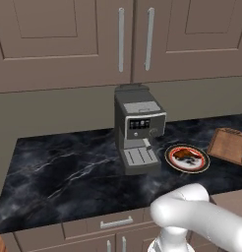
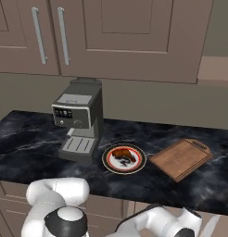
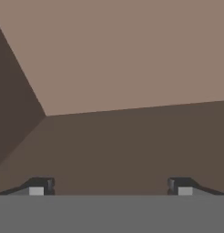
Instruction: Pick up the knife from the drawer and place it on the cutting board. Then place the meat from the plate to the cutting board.
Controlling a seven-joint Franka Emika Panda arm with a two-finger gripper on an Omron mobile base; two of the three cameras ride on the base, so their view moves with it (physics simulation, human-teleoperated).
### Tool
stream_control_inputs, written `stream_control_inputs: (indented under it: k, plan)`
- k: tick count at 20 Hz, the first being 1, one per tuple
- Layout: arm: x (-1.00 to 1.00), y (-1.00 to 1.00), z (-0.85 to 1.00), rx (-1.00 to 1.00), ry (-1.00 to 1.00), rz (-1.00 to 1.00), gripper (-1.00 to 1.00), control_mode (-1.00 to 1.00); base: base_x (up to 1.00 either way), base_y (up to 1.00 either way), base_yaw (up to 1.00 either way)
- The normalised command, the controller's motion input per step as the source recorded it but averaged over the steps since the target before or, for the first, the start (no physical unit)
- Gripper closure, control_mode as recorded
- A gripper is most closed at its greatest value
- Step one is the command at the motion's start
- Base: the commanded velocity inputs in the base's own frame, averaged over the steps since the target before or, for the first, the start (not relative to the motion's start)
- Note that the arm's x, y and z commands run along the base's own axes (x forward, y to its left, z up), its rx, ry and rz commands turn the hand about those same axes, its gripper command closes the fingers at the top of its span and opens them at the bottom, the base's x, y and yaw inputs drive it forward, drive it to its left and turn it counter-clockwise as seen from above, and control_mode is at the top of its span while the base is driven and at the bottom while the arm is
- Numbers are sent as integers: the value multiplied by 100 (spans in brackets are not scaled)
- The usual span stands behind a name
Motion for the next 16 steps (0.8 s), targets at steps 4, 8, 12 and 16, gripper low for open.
stream_control_inputs:
  k: [4,8,12,16]
  plan:
    - [-45,-14,-15,6,5,-4,-100,-100,0,0,0]
    - [2,0,3,2,-5,-1,-100,-100,0,0,0]
    - [41,-1,9,1,-8,0,-100,-100,0,0,0]
    - [68,0,6,3,-6,0,-100,-100,0,0,0]
